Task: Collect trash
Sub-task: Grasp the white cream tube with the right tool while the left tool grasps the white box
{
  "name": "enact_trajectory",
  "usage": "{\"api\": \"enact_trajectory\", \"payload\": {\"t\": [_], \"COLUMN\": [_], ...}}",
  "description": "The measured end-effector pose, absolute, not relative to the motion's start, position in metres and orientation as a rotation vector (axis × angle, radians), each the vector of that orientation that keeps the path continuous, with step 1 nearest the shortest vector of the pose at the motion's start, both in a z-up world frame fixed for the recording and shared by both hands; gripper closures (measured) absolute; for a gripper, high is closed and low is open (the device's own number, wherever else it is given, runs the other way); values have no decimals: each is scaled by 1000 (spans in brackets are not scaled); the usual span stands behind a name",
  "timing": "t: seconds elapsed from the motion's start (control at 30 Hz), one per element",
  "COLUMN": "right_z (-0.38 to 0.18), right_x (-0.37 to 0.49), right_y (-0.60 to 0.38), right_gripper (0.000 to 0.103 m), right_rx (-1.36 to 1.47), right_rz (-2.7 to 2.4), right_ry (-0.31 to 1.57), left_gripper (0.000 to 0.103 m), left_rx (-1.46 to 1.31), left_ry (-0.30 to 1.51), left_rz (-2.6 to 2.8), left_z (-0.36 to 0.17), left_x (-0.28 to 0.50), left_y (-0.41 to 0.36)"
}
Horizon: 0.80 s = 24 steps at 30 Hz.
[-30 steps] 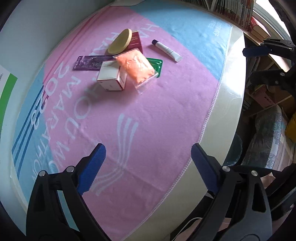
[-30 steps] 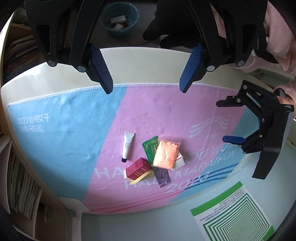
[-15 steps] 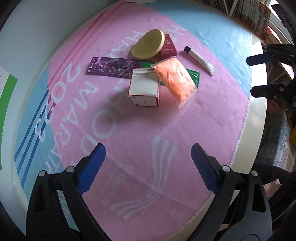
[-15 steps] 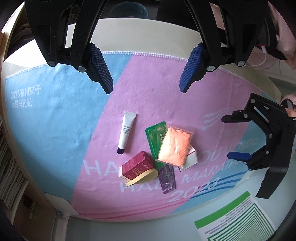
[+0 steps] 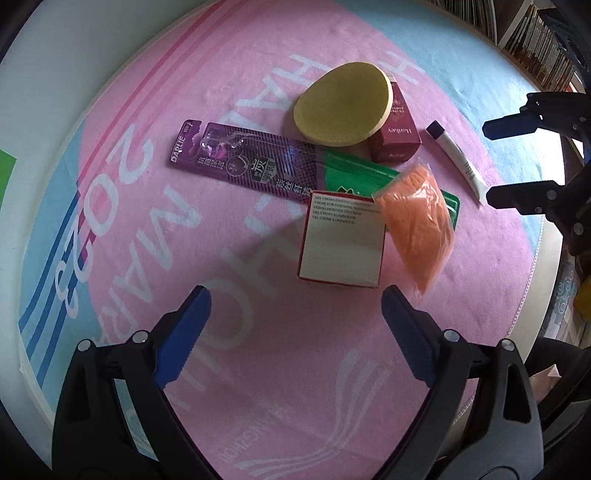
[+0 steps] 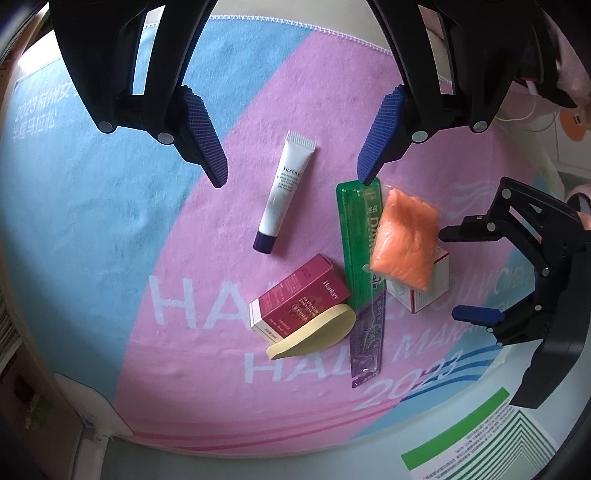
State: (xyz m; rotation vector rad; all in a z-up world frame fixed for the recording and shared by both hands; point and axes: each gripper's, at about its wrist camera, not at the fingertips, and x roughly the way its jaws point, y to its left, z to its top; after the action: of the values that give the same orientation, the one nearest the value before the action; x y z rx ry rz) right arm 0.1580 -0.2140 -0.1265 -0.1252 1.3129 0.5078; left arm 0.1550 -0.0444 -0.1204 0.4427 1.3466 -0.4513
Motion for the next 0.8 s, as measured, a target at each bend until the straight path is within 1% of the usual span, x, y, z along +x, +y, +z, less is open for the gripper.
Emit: {"api": "enact_trajectory", "payload": {"t": [0.07, 0.1, 0.2, 0.23, 0.37, 0.43, 0.47, 0.5, 0.53, 0.57, 0.63, 0.73, 0.8], "right_z": [-131, -133, -139, -141, -143, -143, -143, -143, -142, -142, -142, -140, -138], "right_x": [165, 168, 172, 171, 169, 168, 168, 168, 167, 167, 166, 163, 161], "right_y": [-213, -213, -210, -208, -204, -203, -203, -204, -205, -206, -207, -206, -206], "right_gripper": [37, 41, 44, 48, 51, 56, 59, 65, 73, 76, 83, 87, 87], "right_rx": [-120, -123, -138, -141, -177, -191, -198, -204, -210, -201, -183, -187, -183], "right_rz": [504, 500, 495, 494, 498, 494, 485, 476, 468, 476, 487, 485, 488], "right_ry": [1323, 1328, 1339, 1339, 1328, 1322, 1319, 1316, 1312, 1313, 1316, 1319, 1316], "left_gripper": [12, 12, 12, 14, 20, 26, 31, 35, 45, 56, 65, 65, 65], "left_rx": [436, 434, 421, 418, 419, 424, 429, 435, 438, 438, 437, 435, 433], "left_ry": [1353, 1356, 1364, 1366, 1382, 1385, 1371, 1364, 1356, 1351, 1349, 1347, 1343], "left_rz": [-452, -452, -460, -465, -490, -500, -510, -520, -528, -534, -540, -540, -543], "left_z": [-124, -125, -131, -133, -144, -148, -147, -146, -145, -143, -142, -141, -138], "left_x": [162, 166, 174, 176, 185, 186, 185, 184, 183, 184, 186, 185, 183], "left_y": [-45, -47, -47, -47, -51, -53, -55, -57, -58, -59, -61, -65, -63]}}
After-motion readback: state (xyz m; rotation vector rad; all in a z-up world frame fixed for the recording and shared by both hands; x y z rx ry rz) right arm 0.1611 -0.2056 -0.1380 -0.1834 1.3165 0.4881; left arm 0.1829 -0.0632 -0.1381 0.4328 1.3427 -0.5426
